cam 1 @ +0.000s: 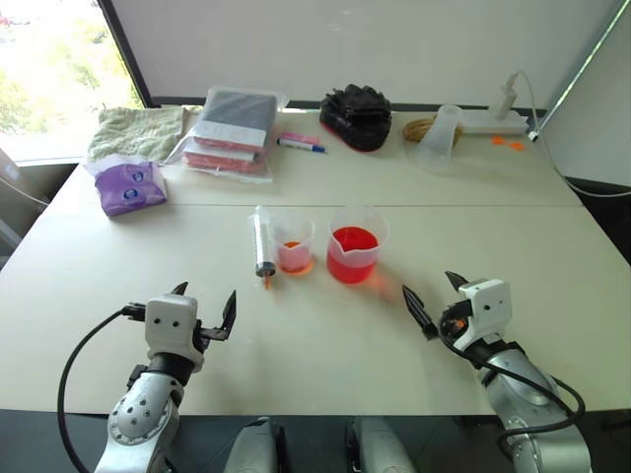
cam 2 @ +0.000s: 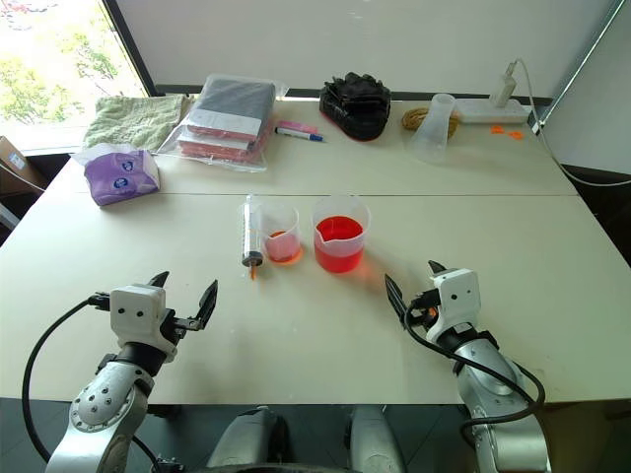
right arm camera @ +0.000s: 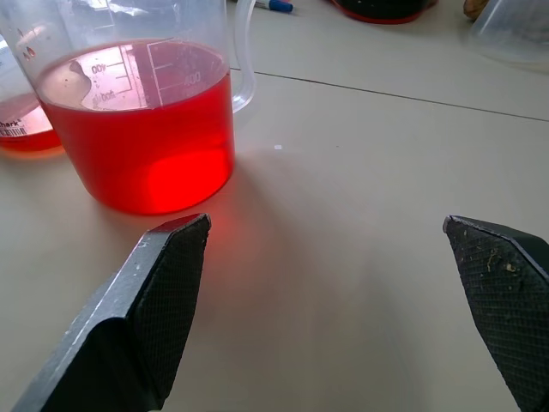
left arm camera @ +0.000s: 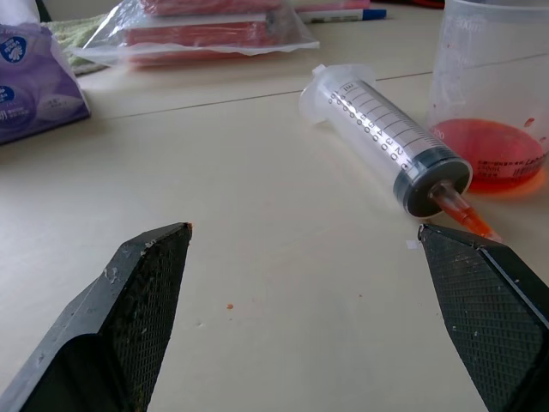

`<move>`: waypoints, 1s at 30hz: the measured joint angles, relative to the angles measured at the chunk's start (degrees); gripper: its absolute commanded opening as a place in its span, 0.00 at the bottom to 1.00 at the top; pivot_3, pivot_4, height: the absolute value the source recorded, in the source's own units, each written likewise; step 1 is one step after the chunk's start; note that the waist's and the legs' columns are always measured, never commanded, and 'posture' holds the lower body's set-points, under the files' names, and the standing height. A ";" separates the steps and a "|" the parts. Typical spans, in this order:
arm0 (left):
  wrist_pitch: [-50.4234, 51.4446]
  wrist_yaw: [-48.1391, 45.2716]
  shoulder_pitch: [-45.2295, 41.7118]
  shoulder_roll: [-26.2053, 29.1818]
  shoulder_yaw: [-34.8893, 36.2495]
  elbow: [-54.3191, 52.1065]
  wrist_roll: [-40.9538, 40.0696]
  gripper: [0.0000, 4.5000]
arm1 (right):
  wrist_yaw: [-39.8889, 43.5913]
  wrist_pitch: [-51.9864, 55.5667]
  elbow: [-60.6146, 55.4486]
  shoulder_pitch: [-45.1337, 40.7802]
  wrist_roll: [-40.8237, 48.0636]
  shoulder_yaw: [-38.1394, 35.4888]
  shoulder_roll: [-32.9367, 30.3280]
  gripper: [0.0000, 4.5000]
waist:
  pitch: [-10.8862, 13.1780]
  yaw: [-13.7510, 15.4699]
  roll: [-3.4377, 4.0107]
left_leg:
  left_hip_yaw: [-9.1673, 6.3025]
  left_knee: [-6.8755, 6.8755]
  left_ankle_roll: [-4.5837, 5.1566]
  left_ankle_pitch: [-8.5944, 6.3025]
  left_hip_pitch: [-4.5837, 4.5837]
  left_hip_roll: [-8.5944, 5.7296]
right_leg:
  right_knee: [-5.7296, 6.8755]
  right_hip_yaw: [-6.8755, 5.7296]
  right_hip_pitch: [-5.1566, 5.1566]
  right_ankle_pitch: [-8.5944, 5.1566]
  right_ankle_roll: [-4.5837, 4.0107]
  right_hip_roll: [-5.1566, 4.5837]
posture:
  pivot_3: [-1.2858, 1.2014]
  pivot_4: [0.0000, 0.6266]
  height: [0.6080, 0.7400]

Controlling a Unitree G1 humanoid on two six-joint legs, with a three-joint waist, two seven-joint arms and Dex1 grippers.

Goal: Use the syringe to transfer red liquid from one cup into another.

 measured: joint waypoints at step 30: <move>1.10 -0.37 -0.87 -1.24 1.03 -0.45 -1.18 0.99 | 3.60 -0.09 4.10 -4.22 0.99 -1.07 -2.31 1.00 | 0.00 0.00 0.00 | -0.02 -0.01 0.01 -0.01 -0.01 0.01 | -0.02 0.00 0.00 -0.01 -0.01 0.01 | 0.52 0.24 1.00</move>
